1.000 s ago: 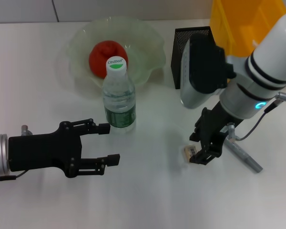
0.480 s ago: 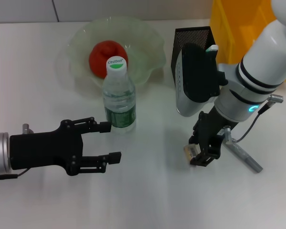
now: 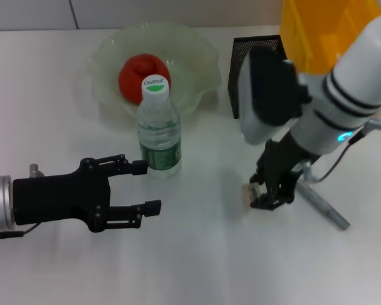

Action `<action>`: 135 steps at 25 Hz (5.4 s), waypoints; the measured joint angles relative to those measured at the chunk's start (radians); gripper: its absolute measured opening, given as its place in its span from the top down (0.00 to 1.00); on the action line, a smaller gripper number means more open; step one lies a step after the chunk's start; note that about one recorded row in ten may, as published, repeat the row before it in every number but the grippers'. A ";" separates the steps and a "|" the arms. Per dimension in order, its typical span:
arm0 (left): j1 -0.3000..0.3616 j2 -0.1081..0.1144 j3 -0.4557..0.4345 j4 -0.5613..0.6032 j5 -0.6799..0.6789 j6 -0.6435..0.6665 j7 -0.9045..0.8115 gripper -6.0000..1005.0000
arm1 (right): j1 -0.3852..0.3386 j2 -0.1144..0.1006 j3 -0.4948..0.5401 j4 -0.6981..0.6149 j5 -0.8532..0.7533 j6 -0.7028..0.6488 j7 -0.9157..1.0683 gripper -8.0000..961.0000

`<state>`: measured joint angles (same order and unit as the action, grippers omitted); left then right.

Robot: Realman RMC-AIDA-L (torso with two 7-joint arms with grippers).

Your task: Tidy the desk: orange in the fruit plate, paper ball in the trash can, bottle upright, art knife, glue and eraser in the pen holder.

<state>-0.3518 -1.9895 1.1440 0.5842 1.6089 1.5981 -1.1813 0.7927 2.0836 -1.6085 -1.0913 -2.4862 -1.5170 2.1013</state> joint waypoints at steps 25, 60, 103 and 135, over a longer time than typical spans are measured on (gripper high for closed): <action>-0.002 -0.003 0.002 0.002 0.000 0.002 -0.011 0.19 | 0.178 -0.020 0.519 0.158 -0.143 0.351 0.178 0.37; -0.006 -0.006 0.002 0.002 0.000 -0.003 -0.010 0.19 | -0.038 0.004 0.187 0.094 -0.169 0.045 0.384 0.33; -0.006 -0.014 -0.056 0.009 -0.007 0.009 -0.001 0.19 | -0.108 -0.001 0.499 0.266 0.689 0.577 -0.244 0.67; -0.025 0.027 -0.104 0.012 0.052 0.164 -0.026 0.19 | -0.511 -0.046 0.874 0.463 0.581 -0.432 -0.827 0.29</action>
<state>-0.3769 -1.9620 1.0401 0.5960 1.6614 1.7616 -1.2069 0.2812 2.0375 -0.7346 -0.6283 -1.9052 -1.9493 1.2748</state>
